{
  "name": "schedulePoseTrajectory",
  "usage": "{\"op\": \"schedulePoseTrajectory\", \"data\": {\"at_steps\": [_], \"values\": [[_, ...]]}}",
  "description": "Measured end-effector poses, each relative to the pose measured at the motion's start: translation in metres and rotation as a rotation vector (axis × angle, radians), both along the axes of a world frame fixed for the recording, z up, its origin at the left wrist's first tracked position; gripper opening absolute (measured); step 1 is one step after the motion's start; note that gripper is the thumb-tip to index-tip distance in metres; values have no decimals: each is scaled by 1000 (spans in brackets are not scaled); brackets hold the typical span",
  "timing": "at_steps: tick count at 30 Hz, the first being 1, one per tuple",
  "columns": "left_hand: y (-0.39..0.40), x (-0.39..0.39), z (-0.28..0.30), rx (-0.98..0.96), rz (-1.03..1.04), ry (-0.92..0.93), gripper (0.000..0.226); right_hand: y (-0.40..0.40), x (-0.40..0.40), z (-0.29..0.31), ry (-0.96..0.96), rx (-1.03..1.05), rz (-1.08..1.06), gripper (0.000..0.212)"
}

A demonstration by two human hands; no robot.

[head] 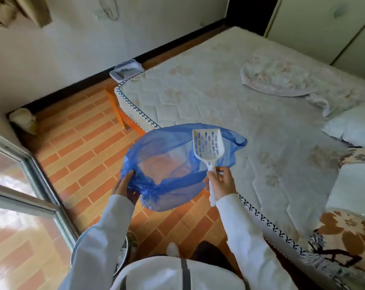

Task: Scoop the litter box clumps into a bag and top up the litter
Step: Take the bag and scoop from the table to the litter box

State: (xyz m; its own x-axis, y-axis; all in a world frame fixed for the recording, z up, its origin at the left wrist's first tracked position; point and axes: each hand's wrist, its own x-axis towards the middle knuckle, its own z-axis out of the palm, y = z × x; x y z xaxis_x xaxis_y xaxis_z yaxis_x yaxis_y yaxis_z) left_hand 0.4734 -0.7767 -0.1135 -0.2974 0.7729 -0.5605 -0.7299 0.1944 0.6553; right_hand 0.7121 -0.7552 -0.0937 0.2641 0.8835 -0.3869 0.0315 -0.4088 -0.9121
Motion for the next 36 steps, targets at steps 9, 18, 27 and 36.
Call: {"op": "schedulePoseTrajectory", "data": {"at_steps": [9,18,27,36], "values": [[54,-76,-9,-17,182,-34,12,92,-79,2,41,-16,175,15],[143,-144,-15,18,362,-42,15,234,-162,-9,16,-25,358,18],[258,-216,2,25,579,-61,11,393,-262,-2,2,33,556,11],[338,-300,0,72,706,-44,12,497,-366,-1,-17,20,728,14]]}}
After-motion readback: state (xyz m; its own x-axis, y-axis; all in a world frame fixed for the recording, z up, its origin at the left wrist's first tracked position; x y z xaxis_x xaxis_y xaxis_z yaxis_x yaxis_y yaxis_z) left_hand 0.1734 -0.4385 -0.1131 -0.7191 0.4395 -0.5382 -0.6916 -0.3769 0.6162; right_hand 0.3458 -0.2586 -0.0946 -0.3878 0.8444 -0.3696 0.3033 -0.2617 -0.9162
